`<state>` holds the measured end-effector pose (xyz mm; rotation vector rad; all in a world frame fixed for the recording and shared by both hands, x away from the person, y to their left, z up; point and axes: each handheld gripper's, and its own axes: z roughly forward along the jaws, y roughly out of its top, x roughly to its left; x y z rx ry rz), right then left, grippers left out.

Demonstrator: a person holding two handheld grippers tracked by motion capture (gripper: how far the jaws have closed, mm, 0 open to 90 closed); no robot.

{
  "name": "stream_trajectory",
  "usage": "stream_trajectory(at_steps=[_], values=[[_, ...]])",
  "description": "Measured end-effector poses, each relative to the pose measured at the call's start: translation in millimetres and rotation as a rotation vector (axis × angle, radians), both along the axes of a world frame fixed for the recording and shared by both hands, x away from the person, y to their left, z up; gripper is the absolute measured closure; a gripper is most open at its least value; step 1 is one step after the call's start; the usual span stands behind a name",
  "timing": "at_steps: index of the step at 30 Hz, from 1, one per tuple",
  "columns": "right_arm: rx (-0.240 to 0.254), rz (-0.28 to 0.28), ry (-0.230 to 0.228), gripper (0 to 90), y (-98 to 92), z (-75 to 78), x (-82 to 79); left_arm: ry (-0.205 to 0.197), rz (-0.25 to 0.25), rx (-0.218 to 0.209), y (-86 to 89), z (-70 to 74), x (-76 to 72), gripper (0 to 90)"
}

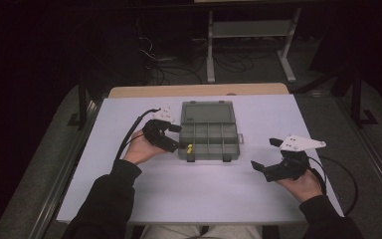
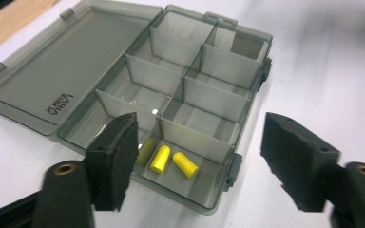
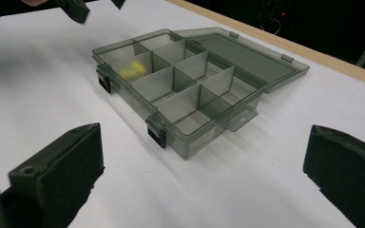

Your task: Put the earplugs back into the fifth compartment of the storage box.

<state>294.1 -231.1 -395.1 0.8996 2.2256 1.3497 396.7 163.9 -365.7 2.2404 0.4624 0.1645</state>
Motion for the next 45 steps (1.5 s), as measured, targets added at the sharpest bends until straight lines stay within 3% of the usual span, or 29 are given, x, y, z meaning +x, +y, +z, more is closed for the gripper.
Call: stream_trajectory(at_steps=[7, 11, 14, 17, 28, 33, 41, 45], values=[[-0.001, 0.002, -0.001, 0.0, 0.3, 0.0, 0.0, -0.031, 0.009, -0.043, 12.9, 12.2, -7.3, 15.5], [0.002, 0.004, -0.003, 0.0, -0.1, 0.4, 0.1, -0.069, 0.031, -0.067, 21.4, 17.1, -14.2, 9.3], [0.007, 0.004, -0.002, 0.0, -0.6, 0.4, 0.0, -0.069, 0.040, -0.102, 29.2, 19.2, -18.8, 5.6], [0.006, 0.004, -0.002, 0.0, -0.3, 0.4, -0.3, -0.079, 0.056, -0.109, 36.9, 19.3, -23.5, 2.4], [0.010, -0.004, -0.004, 0.0, -1.4, 0.8, -1.3, -0.123, 0.122, -0.183, 72.6, 18.2, -38.7, 0.4], [0.019, -0.013, -0.008, 0.0, -3.1, 1.3, -2.8, -0.158, 0.151, -0.200, 86.4, 16.3, -49.9, 0.4], [0.037, -0.026, 0.010, 0.0, -6.7, -2.0, -4.4, -0.161, 0.204, -0.213, 106.5, 4.2, -60.2, 0.4], [0.039, -0.029, 0.018, 0.0, -7.4, -4.1, -4.3, -0.182, 0.234, -0.225, 115.7, 1.4, -68.8, 0.4]])
